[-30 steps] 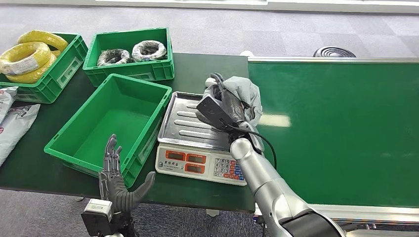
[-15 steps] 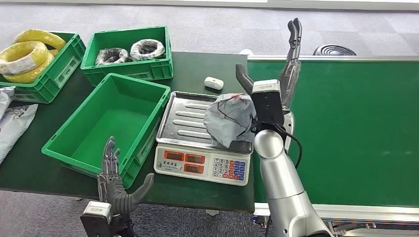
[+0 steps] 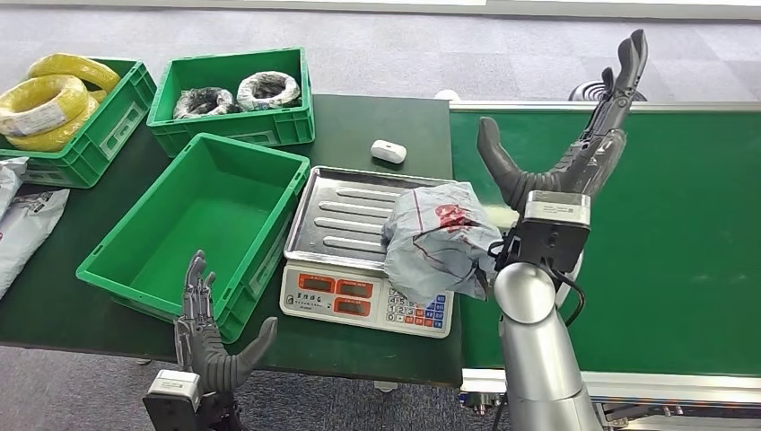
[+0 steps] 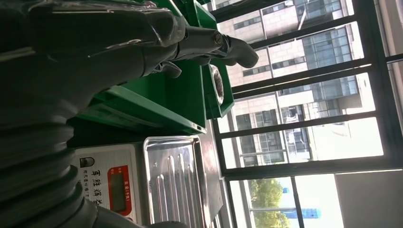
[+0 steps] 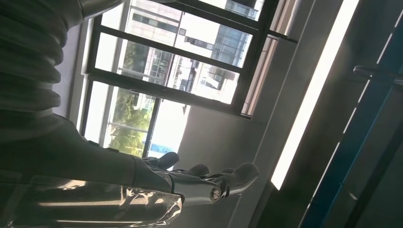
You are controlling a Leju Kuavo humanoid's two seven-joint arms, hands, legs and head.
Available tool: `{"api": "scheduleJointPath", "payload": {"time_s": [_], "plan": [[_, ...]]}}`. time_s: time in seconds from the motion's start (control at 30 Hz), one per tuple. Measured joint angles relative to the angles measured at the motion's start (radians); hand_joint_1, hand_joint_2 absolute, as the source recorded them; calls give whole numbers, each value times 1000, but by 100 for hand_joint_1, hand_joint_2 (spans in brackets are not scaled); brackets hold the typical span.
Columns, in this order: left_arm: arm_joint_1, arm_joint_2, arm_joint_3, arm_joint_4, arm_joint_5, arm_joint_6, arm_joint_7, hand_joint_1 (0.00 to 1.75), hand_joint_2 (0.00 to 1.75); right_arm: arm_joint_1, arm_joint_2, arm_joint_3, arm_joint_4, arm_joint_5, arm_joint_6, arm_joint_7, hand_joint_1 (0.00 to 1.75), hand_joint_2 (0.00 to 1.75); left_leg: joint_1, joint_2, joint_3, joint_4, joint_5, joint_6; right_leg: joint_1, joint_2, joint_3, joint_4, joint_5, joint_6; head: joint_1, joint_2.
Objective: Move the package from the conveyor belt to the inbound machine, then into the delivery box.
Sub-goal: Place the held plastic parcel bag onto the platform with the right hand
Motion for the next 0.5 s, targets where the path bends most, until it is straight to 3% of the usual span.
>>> {"api": "scheduleJointPath", "payload": {"time_s": [0.5], "plan": [[7,2,0,0,2,10,0,0,175,42,-31,0,-54,-2,-18,0,0,175,0,0,0,0,0,0,0,0,0,0,0,0,0,0]]}}
